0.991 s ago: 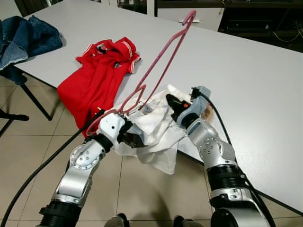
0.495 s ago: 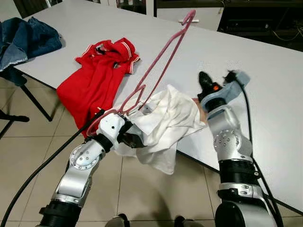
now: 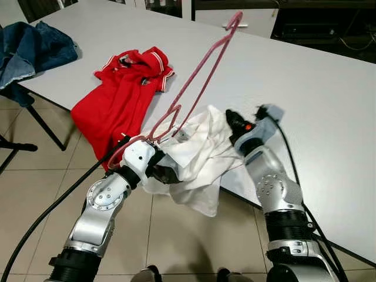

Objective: Hang hanger

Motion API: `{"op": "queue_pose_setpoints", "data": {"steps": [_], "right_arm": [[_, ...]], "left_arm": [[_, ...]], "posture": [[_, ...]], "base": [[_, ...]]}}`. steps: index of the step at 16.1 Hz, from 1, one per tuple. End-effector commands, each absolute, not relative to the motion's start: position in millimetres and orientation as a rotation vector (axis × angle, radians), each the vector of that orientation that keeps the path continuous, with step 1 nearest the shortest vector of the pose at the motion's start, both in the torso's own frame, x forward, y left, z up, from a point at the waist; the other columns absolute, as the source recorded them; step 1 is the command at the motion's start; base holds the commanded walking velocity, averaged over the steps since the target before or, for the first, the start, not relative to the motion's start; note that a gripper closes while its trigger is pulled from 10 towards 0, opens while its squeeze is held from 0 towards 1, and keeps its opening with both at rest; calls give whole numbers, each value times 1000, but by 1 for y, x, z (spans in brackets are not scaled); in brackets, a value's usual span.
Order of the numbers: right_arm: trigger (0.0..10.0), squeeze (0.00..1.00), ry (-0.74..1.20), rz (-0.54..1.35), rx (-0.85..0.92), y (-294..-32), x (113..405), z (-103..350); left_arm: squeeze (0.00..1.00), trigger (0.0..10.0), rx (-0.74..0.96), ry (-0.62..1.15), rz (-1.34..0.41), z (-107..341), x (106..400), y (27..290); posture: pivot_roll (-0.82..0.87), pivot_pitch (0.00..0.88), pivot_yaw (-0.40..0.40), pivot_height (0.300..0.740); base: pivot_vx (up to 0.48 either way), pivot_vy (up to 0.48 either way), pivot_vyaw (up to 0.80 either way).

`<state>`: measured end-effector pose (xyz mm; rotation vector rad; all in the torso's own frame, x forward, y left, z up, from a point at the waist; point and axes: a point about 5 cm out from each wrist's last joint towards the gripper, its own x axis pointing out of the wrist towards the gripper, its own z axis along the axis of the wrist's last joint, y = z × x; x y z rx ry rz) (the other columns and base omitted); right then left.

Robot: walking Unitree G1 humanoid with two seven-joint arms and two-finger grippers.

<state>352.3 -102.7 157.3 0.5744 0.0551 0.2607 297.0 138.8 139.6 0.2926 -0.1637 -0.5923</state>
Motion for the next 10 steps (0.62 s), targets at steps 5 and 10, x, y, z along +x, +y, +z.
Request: {"op": "queue_pose_setpoints", "data": {"steps": [5, 10], "right_arm": [[10000, 1000, 86, 347, 594, -80, 351, 155], [10000, 1000, 121, 325, 545, -81, 354, 147]], "left_arm": [[0, 10000, 293, -34, -612, 115, 292, 140], [0, 10000, 293, -34, -612, 115, 292, 140]], "posture": [[78, 168, 68, 740], [80, 169, 67, 740]], "base": [[0, 0, 0], [0, 0, 0]]}}
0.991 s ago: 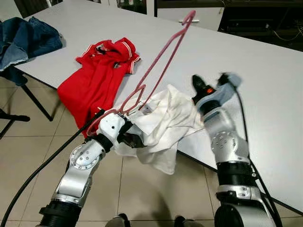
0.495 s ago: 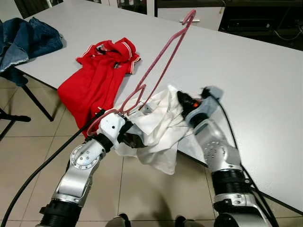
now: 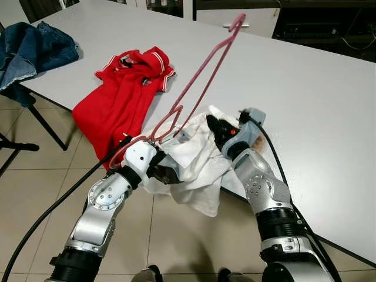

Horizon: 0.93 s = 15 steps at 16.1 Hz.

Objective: Hang hanger

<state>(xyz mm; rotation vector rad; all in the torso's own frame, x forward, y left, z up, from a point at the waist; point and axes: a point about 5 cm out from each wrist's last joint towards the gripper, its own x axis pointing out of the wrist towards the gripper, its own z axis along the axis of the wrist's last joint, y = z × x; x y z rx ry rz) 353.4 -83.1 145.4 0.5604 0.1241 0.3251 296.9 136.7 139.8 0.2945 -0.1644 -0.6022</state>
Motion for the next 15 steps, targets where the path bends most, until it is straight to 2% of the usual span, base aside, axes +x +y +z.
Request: {"op": "queue_pose_setpoints", "data": {"steps": [1, 5, 6, 8, 10, 11, 12, 15], "right_arm": [[10000, 1000, 126, 327, 545, -80, 354, 146], [10000, 1000, 148, 386, 557, -71, 351, 145], [10000, 878, 146, 399, 560, -69, 351, 146], [10000, 749, 140, 450, 571, -63, 348, 150], [10000, 549, 152, 497, 570, -56, 345, 150], [10000, 365, 170, 539, 576, -50, 342, 149], [10000, 0, 190, 586, 571, -44, 339, 148], [10000, 0, 253, 611, 541, -39, 334, 140]], "left_arm": [[0, 10000, 293, -33, -612, 115, 292, 140], [0, 10000, 294, -32, -615, 115, 292, 140], [0, 10000, 294, -32, -615, 115, 292, 140], [0, 10000, 296, -29, -616, 115, 291, 141], [0, 10000, 297, -28, -616, 115, 290, 142], [0, 10000, 299, -28, -617, 115, 290, 142], [0, 10000, 299, -28, -617, 115, 290, 142], [0, 10000, 299, -29, -617, 115, 290, 142]], "posture": [[79, 168, 68, 740], [77, 168, 69, 740], [78, 170, 72, 740], [80, 171, 75, 740], [82, 172, 78, 740], [82, 172, 78, 740], [81, 173, 78, 740], [80, 175, 76, 740]], "base": [[0, 0, 0], [0, 0, 0], [0, 0, 0], [0, 0, 0], [0, 0, 0], [0, 0, 0], [0, 0, 0], [0, 0, 0]]}}
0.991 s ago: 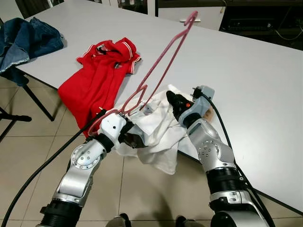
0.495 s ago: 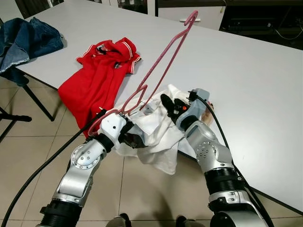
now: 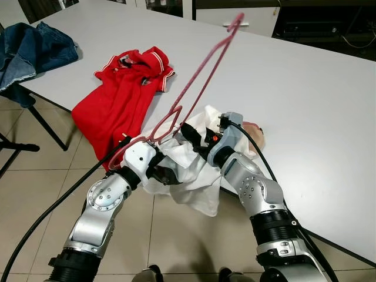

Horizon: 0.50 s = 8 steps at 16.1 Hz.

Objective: Hang hanger

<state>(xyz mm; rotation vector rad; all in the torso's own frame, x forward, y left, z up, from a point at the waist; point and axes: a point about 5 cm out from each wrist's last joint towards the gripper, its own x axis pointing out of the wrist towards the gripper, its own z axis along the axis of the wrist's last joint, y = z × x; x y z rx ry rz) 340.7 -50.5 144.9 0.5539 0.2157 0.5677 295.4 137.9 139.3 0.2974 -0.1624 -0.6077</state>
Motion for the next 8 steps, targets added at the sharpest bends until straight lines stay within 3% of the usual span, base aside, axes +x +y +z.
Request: {"op": "queue_pose_setpoints", "data": {"steps": [1, 2, 8], "right_arm": [[6902, 0, 263, 601, 541, -40, 335, 138], [0, 0, 269, 588, 549, -43, 335, 137], [0, 0, 278, 504, 565, -52, 340, 133]], "left_arm": [[0, 10000, 298, -28, -617, 115, 290, 142], [0, 10000, 297, -28, -618, 115, 290, 142], [0, 10000, 300, -30, -617, 116, 291, 142]], "posture": [[80, 175, 75, 740], [80, 175, 75, 740], [83, 173, 80, 740]], "base": [[0, 0, 0], [0, 0, 0], [0, 0, 0]]}}
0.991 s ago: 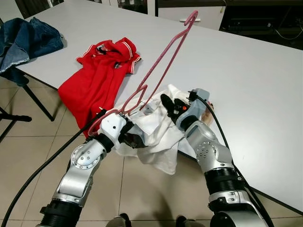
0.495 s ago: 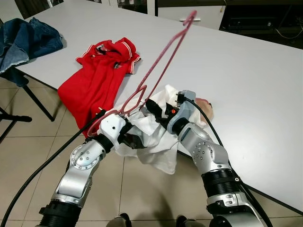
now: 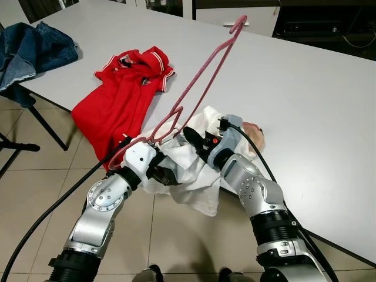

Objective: Hang hanger

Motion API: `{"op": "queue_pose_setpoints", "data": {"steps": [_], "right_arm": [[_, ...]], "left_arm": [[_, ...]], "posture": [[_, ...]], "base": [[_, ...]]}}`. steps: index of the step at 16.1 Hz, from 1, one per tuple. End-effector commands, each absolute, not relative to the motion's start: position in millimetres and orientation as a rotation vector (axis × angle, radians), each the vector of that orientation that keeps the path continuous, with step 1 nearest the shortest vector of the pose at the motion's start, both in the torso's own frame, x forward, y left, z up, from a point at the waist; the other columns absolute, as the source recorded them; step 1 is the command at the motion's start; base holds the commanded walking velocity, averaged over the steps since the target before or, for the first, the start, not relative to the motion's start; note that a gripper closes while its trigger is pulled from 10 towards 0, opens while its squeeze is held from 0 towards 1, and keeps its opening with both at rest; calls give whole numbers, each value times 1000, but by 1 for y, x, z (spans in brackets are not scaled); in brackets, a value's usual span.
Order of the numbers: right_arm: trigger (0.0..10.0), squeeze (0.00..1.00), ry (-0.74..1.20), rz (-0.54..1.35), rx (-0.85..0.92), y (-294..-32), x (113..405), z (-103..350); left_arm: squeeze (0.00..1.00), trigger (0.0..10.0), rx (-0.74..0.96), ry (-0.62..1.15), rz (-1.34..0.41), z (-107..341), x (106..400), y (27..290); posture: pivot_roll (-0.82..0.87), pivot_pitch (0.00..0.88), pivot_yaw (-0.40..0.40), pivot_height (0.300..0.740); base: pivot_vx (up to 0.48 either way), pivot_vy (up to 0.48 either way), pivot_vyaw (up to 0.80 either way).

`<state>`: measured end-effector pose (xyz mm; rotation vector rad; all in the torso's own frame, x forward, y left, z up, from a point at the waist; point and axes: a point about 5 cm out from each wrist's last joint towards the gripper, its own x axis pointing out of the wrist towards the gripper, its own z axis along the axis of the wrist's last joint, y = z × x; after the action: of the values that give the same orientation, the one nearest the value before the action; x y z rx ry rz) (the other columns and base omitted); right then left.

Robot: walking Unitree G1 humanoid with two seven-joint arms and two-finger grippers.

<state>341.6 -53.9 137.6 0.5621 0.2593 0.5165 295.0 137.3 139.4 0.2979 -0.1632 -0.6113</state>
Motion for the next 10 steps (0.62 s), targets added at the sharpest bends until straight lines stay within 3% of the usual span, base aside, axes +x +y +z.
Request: {"op": "queue_pose_setpoints", "data": {"steps": [1, 10], "right_arm": [[0, 0, 276, 495, 564, -53, 341, 133], [0, 0, 244, 466, 549, -57, 345, 138]], "left_arm": [[0, 10000, 301, -31, -618, 116, 291, 142], [0, 10000, 301, -37, -619, 118, 294, 141]], "posture": [[83, 172, 80, 740], [80, 165, 81, 740]], "base": [[0, 0, 0], [0, 0, 0]]}}
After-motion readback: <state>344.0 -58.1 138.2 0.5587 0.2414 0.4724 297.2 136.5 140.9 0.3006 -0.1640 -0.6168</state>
